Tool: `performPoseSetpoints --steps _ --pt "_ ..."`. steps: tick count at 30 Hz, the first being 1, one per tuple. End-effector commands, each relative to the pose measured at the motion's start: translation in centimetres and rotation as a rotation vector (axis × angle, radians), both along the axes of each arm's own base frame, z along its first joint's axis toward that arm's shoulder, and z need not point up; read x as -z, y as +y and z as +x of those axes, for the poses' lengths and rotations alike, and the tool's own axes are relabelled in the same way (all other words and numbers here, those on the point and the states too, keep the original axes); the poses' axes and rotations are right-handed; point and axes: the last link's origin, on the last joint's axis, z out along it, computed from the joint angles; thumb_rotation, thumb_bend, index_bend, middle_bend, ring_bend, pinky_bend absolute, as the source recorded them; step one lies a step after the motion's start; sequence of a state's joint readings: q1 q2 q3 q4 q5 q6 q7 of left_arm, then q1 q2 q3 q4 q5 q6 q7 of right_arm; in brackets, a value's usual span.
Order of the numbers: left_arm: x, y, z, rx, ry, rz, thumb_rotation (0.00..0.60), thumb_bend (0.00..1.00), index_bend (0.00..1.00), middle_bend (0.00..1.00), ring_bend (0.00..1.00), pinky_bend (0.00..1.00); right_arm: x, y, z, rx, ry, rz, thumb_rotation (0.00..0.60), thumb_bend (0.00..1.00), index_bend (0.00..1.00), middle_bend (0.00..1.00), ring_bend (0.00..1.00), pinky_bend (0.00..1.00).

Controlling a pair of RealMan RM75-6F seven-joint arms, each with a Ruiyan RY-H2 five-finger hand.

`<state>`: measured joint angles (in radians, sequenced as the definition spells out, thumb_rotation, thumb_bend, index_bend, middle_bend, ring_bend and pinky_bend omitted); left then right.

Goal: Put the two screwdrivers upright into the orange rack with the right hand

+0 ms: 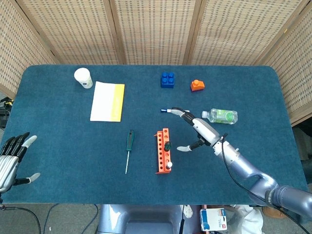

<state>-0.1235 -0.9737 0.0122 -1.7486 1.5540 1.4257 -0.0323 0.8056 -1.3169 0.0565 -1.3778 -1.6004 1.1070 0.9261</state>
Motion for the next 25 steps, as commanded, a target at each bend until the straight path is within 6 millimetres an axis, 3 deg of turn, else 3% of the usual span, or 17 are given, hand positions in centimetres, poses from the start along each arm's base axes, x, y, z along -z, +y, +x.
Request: performPoseSetpoints --steps 1,4,9,12,16,25 --pt "-0.2 -0.3 0.0 0.01 -0.003 0.004 0.6 0.0 0.0 0.0 0.0 0.0 -4.5 1.3 -0.5 -0.063 0.117 -0.175 0.6 0.0 0.0 0.0 0.0 0.0" --pt "-0.3 -0.6 0.1 0.027 0.001 0.019 0.6 0.0 0.0 0.0 0.0 0.0 -8.1 2.7 -2.3 -0.102 0.303 -0.376 0.6 0.0 0.0 0.0 0.0 0.0" --pt "-0.3 -1.0 0.2 0.045 0.008 0.038 0.6 0.0 0.0 0.0 0.0 0.0 -11.7 5.3 -5.6 -0.074 0.512 -0.608 0.6 0.0 0.0 0.0 0.0 0.0" --pt "-0.3 -1.2 0.2 0.054 0.009 0.046 0.6 0.0 0.0 0.0 0.0 0.0 -13.1 8.2 -7.6 -0.04 0.623 -0.753 0.6 0.0 0.0 0.0 0.0 0.0" --pt "-0.2 -1.7 0.4 0.072 0.018 0.051 0.6 0.0 0.0 0.0 0.0 0.0 -13.7 13.5 -10.8 0.091 0.719 -0.87 0.6 0.0 0.0 0.0 0.0 0.0" --pt "-0.1 -2.0 0.5 0.087 0.027 0.062 0.6 0.0 0.0 0.0 0.0 0.0 -12.8 17.4 -13.2 0.215 0.799 -0.856 0.6 0.0 0.0 0.0 0.0 0.0"
